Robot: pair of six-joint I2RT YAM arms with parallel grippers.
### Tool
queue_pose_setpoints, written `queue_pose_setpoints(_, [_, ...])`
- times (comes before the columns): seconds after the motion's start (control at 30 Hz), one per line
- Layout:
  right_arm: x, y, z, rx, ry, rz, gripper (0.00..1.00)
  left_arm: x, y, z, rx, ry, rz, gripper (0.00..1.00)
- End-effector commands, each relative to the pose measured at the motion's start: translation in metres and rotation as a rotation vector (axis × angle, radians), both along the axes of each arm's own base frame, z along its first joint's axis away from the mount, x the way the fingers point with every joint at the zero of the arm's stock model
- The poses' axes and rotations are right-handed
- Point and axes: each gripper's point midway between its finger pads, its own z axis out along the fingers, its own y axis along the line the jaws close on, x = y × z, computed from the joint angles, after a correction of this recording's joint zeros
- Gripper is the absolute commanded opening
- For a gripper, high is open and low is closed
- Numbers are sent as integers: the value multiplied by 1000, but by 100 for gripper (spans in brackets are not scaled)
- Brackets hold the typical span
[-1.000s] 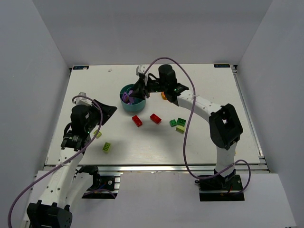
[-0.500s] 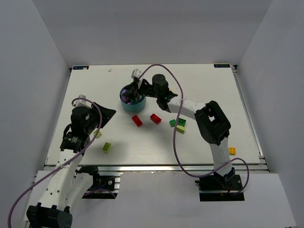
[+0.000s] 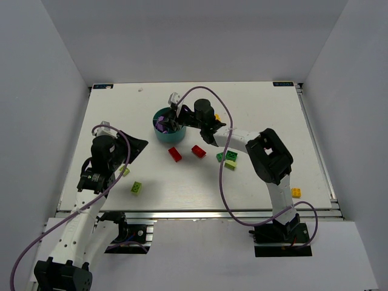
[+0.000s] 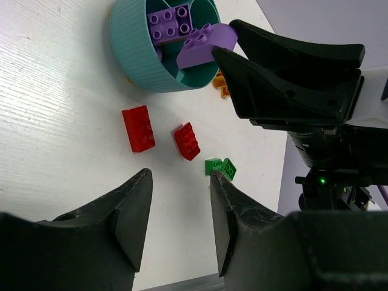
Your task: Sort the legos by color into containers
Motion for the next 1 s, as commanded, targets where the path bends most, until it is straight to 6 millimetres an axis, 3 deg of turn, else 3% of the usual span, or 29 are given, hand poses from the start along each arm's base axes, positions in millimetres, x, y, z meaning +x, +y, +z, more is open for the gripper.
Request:
queue_pose_setpoints(0.0, [3, 1, 10, 33, -70, -20, 0, 1, 2, 9, 4, -14, 10, 53])
queue_pose_setpoints(0.53, [13, 2, -8, 25, -91, -66, 2, 2, 1, 6, -4, -5, 7, 53])
queue_pose_setpoints(0.57, [13, 2, -8, 25, -91, -65, 5, 2, 1, 6, -4, -6, 6, 53])
queue_pose_setpoints(0.77, [11, 0, -11, 21, -90, -63, 45, 2, 1, 5, -3, -3, 6, 53])
queue_pose_setpoints(0.97, [6, -1, -5, 21, -88, -49, 64, 3, 1, 6, -4, -8, 7, 53])
